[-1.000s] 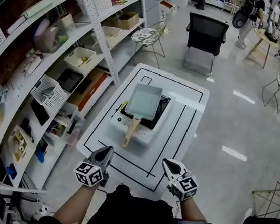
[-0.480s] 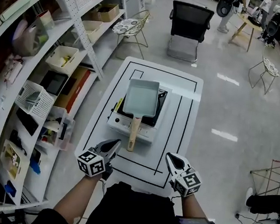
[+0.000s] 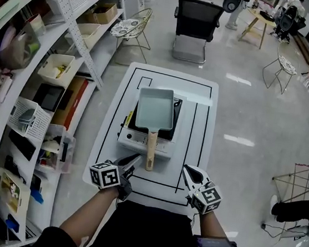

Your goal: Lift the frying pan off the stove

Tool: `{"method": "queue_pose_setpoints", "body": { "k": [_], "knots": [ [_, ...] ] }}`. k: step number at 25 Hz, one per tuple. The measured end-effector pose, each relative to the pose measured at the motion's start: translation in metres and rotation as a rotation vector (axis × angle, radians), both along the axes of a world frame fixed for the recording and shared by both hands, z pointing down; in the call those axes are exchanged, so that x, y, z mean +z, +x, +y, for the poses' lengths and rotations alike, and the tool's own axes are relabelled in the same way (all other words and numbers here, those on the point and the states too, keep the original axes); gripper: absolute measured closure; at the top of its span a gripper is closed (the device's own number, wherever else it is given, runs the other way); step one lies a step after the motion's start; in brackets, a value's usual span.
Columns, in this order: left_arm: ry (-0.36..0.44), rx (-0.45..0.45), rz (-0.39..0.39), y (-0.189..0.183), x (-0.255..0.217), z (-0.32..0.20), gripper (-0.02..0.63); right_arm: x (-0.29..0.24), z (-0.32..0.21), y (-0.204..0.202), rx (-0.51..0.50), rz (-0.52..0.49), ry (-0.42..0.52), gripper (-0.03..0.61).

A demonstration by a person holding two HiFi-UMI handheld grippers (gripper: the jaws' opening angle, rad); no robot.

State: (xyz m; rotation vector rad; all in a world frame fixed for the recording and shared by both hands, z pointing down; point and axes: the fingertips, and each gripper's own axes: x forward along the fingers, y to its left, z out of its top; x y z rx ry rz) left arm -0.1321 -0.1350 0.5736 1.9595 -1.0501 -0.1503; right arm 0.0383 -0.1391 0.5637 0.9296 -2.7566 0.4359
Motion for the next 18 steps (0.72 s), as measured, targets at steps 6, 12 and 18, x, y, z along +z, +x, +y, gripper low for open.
{"method": "queue_pose_setpoints", "body": {
  "k": [6, 12, 18],
  "knots": [
    [-0.149, 0.007, 0.209, 0.008, 0.006, -0.013, 0.425, 0.002, 0.005, -0.004, 0.040, 0.029, -0.006, 0.552],
    [-0.282, 0.034, 0.385, 0.025, 0.007, -0.024, 0.391, 0.004, 0.005, -0.010, 0.065, 0.043, -0.014, 0.554],
    [-0.268, 0.053, 0.456, 0.029, 0.017, -0.047, 0.391, 0.005, 0.007, -0.010, 0.083, 0.056, -0.021, 0.552]
  ]
}}
